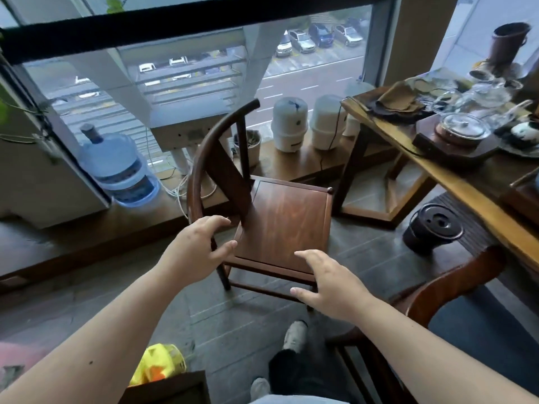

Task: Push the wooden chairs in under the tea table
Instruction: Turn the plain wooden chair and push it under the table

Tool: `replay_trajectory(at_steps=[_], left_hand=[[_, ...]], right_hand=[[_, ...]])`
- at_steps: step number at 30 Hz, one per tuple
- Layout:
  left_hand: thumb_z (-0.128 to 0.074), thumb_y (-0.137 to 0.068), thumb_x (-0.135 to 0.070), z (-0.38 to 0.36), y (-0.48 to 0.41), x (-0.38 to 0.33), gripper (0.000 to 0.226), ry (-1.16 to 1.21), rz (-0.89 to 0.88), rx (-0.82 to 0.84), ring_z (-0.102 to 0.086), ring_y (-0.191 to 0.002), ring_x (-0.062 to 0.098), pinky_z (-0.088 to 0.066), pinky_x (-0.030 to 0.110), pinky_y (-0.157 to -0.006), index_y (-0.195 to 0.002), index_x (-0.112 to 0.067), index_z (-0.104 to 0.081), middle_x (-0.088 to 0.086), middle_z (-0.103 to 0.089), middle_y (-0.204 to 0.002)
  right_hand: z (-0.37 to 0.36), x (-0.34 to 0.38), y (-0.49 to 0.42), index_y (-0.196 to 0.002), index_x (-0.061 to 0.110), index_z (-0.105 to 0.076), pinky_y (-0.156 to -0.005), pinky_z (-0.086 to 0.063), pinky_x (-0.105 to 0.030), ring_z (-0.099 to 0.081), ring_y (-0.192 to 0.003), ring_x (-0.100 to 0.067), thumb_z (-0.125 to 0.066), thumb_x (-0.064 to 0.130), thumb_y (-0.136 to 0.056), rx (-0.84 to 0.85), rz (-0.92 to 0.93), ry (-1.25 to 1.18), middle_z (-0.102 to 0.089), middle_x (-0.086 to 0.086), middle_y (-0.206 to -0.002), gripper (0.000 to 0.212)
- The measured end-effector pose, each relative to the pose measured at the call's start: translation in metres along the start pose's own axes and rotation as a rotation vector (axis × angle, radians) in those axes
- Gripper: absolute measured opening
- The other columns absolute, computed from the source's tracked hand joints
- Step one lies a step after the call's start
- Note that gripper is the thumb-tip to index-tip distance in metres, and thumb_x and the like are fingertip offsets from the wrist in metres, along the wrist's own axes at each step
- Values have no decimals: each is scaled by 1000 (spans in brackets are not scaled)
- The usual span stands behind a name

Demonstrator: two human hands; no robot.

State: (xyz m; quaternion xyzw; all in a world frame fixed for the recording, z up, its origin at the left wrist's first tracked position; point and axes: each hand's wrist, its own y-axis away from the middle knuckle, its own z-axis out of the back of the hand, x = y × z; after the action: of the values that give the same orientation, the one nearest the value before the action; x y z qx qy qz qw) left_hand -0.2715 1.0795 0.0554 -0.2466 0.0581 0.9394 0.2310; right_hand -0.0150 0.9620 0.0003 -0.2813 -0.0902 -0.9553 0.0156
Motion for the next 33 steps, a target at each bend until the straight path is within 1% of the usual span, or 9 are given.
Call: replay_trajectory(at_steps=[5,10,16,19,22,24,28,31,33], left_hand=[[-68,-82,-37,24,-40,22,44,-120,24,-5,-55,-97,14,-47,30,-82,-121,-22,-54,-1,-60,-117],[-65,-82,-42,50,-87,52,46,-268,75,72,-55,-103,16,-53,43,-84,-123,-25,-51,-5,-57,-118],[-63,-80,-51,74,-126,86,51,-471,55,212,-53,-109,17,-55,40,-79,-125,-35,-45,-7,-51,-127],[-62,-80,-52,78,-136,97,56,-522,14,273,-50,-113,18,-52,36,-80,-128,-35,-41,-5,-48,-130],[-63,-79,-49,78,-147,105,60,-543,0,356,-46,-119,20,-51,39,-84,-131,-33,-38,-2,-44,-134],[-65,-79,-44,77,-154,109,62,-575,-19,404,-43,-122,22,-51,41,-87,-132,-32,-36,0,-42,-136],[-67,-80,-36,73,-171,116,61,-614,-63,486,-41,-123,23,-51,45,-87,-132,-29,-34,3,-40,-135],[-66,-81,-31,68,-183,126,60,-687,-156,550,-38,-124,25,-51,45,-87,-132,-27,-35,6,-39,-138],[-65,-81,-27,64,-193,135,60,-763,-281,577,-36,-127,27,-47,45,-94,-133,-25,-37,10,-40,-140]], right_hand=[[2,8,-69,-139,32,-35,-98,-45,-37,-44,-125,-12,-63,55,-83,18,96,-38,-42,10,-143,67],[11,13,-145,-131,34,-44,-87,-50,-35,-52,-113,-9,-62,52,-83,5,175,-78,-52,12,-130,54],[12,33,-216,-128,33,-47,-83,-53,-39,-57,-102,-11,-64,51,-83,75,230,-129,-57,9,-121,51],[6,45,-241,-130,28,-47,-87,-51,-39,-58,-105,-16,-66,51,-83,123,195,-193,-59,3,-123,55],[-7,55,-258,-133,26,-42,-89,-49,-36,-58,-108,-19,-66,52,-83,248,179,-233,-61,-1,-123,60],[-20,61,-265,-134,28,-39,-89,-48,-37,-58,-107,-20,-65,54,-83,327,171,-223,-61,-1,-123,63],[-42,69,-278,-134,27,-37,-87,-48,-36,-59,-101,-19,-63,60,-80,388,97,-251,-61,1,-117,68],[-55,77,-290,-136,24,-37,-85,-47,-34,-58,-99,-18,-65,62,-78,411,-9,-347,-61,3,-106,74],[-64,84,-297,-138,22,-36,-82,-42,-31,-57,-103,-19,-66,63,-77,418,-81,-426,-60,0,-111,80]])
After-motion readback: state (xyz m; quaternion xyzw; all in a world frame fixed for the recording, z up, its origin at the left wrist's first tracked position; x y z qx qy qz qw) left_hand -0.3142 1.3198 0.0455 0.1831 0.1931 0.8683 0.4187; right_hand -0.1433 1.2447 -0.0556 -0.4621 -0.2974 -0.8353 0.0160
